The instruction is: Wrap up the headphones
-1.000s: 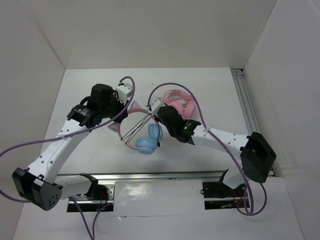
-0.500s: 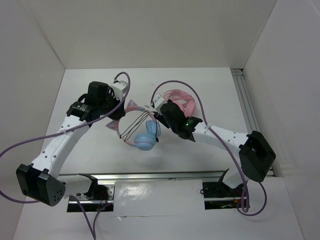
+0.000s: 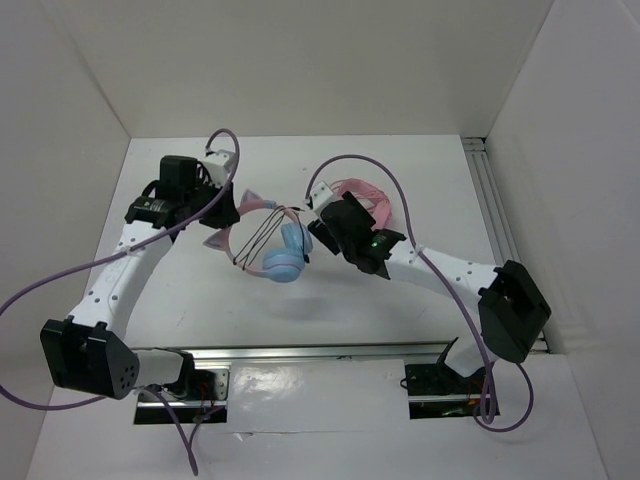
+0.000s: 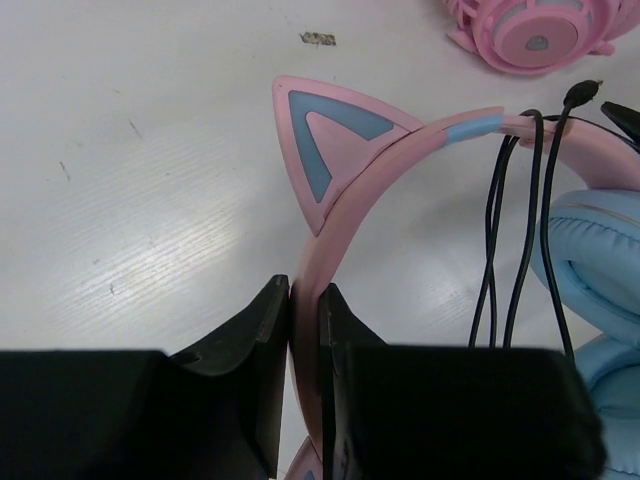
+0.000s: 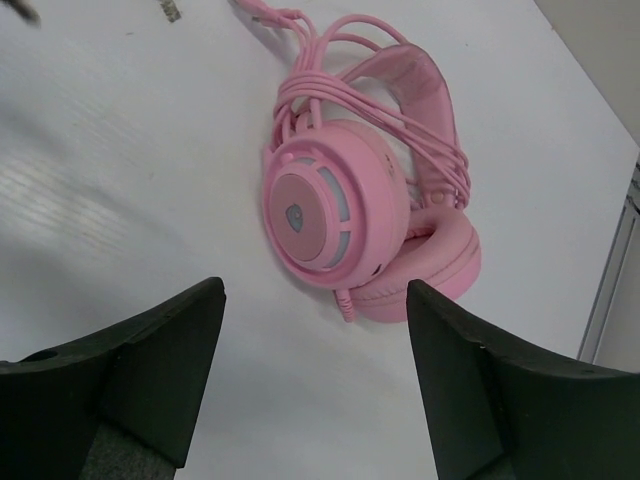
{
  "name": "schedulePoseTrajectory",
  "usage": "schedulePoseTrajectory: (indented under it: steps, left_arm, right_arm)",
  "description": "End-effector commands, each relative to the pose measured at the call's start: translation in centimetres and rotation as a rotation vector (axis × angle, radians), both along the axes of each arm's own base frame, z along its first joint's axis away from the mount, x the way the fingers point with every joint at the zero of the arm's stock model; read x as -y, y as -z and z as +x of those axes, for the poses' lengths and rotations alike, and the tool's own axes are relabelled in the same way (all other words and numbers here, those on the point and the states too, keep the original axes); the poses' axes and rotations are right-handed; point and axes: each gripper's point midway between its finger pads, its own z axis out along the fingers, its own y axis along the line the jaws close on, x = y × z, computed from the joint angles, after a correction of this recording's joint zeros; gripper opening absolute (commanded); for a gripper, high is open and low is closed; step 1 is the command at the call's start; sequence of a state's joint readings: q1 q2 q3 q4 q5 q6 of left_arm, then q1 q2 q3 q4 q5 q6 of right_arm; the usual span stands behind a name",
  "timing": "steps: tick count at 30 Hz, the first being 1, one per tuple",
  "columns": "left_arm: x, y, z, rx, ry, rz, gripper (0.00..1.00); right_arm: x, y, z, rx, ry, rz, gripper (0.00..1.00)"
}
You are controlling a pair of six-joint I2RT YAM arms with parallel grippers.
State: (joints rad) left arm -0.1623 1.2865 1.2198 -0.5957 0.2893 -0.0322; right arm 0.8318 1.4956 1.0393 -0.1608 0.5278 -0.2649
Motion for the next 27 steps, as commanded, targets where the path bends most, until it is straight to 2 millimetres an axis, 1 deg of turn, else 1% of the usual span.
schedulePoseTrajectory:
  steps: [1, 2, 4, 5, 6, 7, 8, 10, 11, 13, 14, 16, 17, 18, 19, 20, 21, 22, 23, 24, 25, 26, 27]
  left_arm:
    - [0.6, -5.3, 2.8, 0.166, -0.039, -0.143, 0.0]
    - [0.4, -5.3, 2.9, 0.163, -0.058, -0.143, 0.0]
    - [-0.8, -5.4, 3.5, 0.173, -0.105, -0.141, 0.0]
    - [-1.1, -5.6, 3.7, 0.179, -0.119, -0.148, 0.0]
    - [-1.5, -5.6, 3.8, 0.179, -0.129, -0.147, 0.0]
    - [-1.7, -5.8, 4.1, 0.187, -0.148, -0.153, 0.0]
    - [-1.9, -5.8, 4.2, 0.184, -0.169, -0.153, 0.0]
    - [-2.7, -5.0, 5.3, 0.182, -0.221, -0.148, 0.0]
    - [-3.2, -4.5, 5.7, 0.181, -0.245, -0.132, 0.0]
    - [-3.6, -4.0, 6.9, 0.19, -0.291, -0.137, 0.0]
    - [-4.2, -2.6, 7.7, 0.176, -0.323, -0.114, 0.0]
    - [-4.8, -1.0, 9.1, 0.163, -0.358, -0.105, 0.0]
    - [-5.1, -1.4, 10.1, 0.176, -0.367, -0.107, 0.0]
    - [-5.2, 0.7, 11.1, 0.13, -0.36, -0.084, 0.0]
    - [-5.1, 1.2, 11.9, 0.127, -0.36, -0.083, 0.0]
    - [-5.1, 2.0, 12.6, 0.112, -0.355, -0.072, 0.0]
    - [-4.9, 1.7, 13.5, 0.119, -0.34, -0.073, 0.0]
    - [-4.9, 3.7, 14.4, 0.08, -0.336, -0.057, 0.0]
    - [-5.2, 4.4, 15.0, 0.071, -0.35, -0.044, 0.0]
    - [-5.3, 4.5, 15.8, 0.074, -0.358, -0.038, 0.0]
    - [-5.8, 5.5, 16.0, 0.051, -0.367, -0.033, 0.0]
    - [-6.0, 6.9, 16.4, 0.026, -0.377, -0.019, 0.0]
    - [-5.9, 7.4, 16.7, 0.024, -0.377, -0.019, 0.0]
  right_arm:
    - [0.9, -0.5, 0.7, -0.007, 0.058, -0.012, 0.81]
    - [0.8, -0.4, 0.8, -0.015, 0.063, -0.012, 0.81]
    - [1.5, -0.3, 1.2, -0.018, 0.092, 0.001, 0.82]
    - [1.5, -0.3, 1.2, -0.019, 0.099, 0.013, 0.82]
    - [1.8, -0.3, 1.4, -0.022, 0.117, 0.026, 0.84]
    - [2.8, -0.5, 1.8, -0.004, 0.167, 0.02, 0.84]
    - [3.0, -0.6, 1.8, 0.001, 0.183, 0.026, 0.84]
    - [4.8, -2.0, 2.6, 0.052, 0.29, 0.048, 0.85]
    - [5.3, -2.9, 2.9, 0.072, 0.318, 0.072, 0.85]
    - [6.2, -4.6, 3.0, 0.111, 0.384, 0.135, 0.85]
    - [6.2, -5.5, 2.9, 0.12, 0.39, 0.162, 0.85]
    - [6.4, -6.3, 2.5, 0.125, 0.41, 0.212, 0.89]
    - [6.7, -7.3, 2.1, 0.133, 0.417, 0.24, 0.89]
    - [6.8, -8.0, 1.9, 0.138, 0.423, 0.263, 0.91]
    - [6.8, -8.3, 1.5, 0.13, 0.424, 0.291, 0.91]
    - [6.9, -9.1, 1.1, 0.132, 0.413, 0.321, 0.91]
    - [6.6, -9.6, 0.7, 0.118, 0.393, 0.343, 0.93]
    - [5.8, -9.7, 0.2, 0.088, 0.348, 0.38, 0.97]
    - [5.0, -11.0, -0.7, 0.094, 0.301, 0.419, 1.0]
    - [4.6, -11.6, -1.2, 0.097, 0.278, 0.438, 1.0]
    - [4.4, -11.6, -1.7, 0.092, 0.259, 0.447, 1.0]
    - [4.4, -12.1, -2.3, 0.099, 0.251, 0.47, 1.0]
    - [4.2, -12.5, -2.6, 0.1, 0.233, 0.482, 1.0]
